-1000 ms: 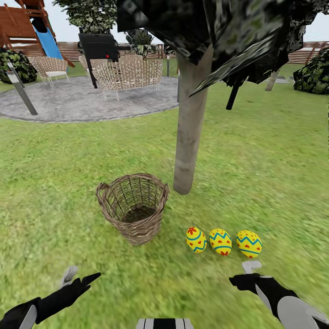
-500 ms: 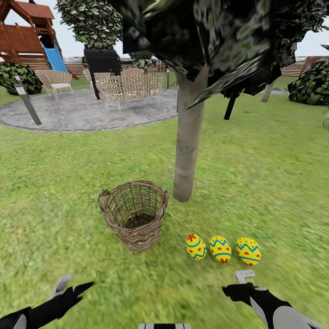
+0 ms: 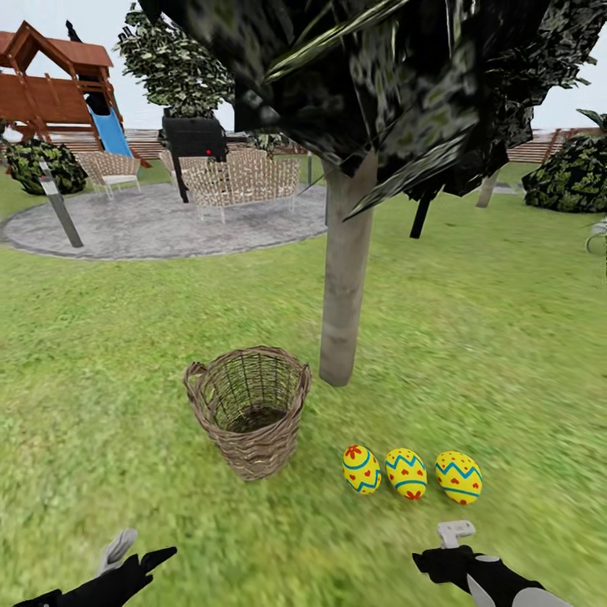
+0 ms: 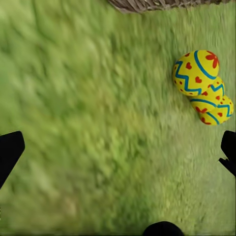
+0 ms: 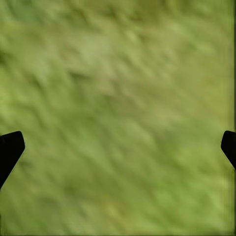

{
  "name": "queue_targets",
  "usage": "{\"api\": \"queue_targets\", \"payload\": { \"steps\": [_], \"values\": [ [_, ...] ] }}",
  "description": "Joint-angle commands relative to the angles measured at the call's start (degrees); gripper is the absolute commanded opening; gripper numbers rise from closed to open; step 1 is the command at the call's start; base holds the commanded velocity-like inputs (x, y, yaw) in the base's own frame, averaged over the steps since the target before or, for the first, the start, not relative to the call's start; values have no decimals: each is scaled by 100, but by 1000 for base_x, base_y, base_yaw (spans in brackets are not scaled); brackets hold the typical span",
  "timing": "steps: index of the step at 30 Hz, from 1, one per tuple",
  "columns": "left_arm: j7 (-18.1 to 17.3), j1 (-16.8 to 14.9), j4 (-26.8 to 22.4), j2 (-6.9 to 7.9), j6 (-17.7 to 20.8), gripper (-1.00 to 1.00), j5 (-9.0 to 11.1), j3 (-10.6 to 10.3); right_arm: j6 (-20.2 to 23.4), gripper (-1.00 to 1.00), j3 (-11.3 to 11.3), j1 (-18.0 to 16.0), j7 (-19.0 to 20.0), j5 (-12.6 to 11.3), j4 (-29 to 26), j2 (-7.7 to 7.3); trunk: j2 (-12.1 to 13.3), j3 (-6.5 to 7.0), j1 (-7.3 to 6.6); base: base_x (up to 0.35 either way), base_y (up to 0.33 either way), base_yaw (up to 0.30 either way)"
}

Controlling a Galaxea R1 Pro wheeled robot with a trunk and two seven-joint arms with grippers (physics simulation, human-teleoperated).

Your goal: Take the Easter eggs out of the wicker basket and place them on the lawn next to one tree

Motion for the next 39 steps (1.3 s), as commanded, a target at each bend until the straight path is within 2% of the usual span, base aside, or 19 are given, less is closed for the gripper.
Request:
{"api": "queue_targets", "payload": {
  "steps": [1,3,7,9,10,12,13,16,19,21,29,32,36,39],
  "values": [
    [1,0,0,-23,-1,100,-84,0,-2,100,0,1,0,-4,2,2,2,23,-2,0,0,0],
    [2,0,4,-51,-2,100,-265,4,-5,100,0,1,0,-17,7,7,4,67,-7,0,0,0],
    [60,0,8,-62,-3,100,-357,7,-6,100,0,93,0,-28,25,8,10,156,-18,0,0,0],
    [376,0,20,-69,-3,100,-370,8,-8,100,0,272,0,-4,24,12,12,200,-23,0,0,0],
    [891,0,89,-166,-9,100,-376,8,-66,100,0,377,0,0,24,9,14,222,-26,0,0,0],
    [1076,0,134,-241,-11,100,-381,4,-131,100,0,400,0,-4,24,2,16,267,-31,0,0,0],
    [1195,0,255,-291,-12,100,-384,0,-295,100,0,412,0,1,17,-3,18,284,-33,0,0,0],
    [1212,0,438,-297,-46,100,-385,1,-372,100,0,414,0,2,15,5,22,328,-41,0,0,0],
    [1215,0,703,-293,-469,100,-385,-1,-390,100,0,415,0,-15,20,20,26,368,-49,0,0,0],
    [1215,0,756,-293,-552,100,-385,-1,-392,100,0,415,0,-21,23,22,28,394,-54,0,0,0],
    [1339,0,788,-292,-598,100,-379,-1,-393,100,0,415,-17,-35,26,23,39,498,-75,0,0,0],
    [1468,0,790,-292,-600,100,-377,-1,-393,100,0,418,-17,-40,35,27,153,525,-137,0,0,0],
    [2057,0,816,-299,-606,100,-383,-14,-392,100,0,454,-22,-41,188,12,314,560,-225,0,0,0],
    [2403,0,1013,-297,-716,100,-384,-28,-393,100,0,564,-38,-36,242,21,434,586,-291,0,0,0]
  ]
}}
